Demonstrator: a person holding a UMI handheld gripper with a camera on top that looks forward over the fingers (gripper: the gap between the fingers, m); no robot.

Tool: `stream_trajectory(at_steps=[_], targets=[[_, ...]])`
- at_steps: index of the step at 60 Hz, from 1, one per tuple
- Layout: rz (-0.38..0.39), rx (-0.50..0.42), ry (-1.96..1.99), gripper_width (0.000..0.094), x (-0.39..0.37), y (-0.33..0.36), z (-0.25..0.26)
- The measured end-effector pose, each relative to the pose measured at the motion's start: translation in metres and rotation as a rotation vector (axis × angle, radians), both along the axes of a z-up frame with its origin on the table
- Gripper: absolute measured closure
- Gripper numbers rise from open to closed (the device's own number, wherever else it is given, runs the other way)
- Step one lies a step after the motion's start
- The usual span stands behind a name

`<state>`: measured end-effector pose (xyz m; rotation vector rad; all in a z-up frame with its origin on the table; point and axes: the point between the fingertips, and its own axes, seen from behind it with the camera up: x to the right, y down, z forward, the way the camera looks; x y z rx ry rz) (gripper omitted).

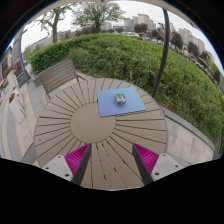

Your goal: Arrange mouse

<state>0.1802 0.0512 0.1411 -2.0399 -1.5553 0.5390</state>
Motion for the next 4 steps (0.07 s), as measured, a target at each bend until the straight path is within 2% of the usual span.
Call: stream_trajectory(at_steps=[4], targets=[[-0.002,0.009,-0.002,0.0084,-0.0028,0.0001,-0.0001]])
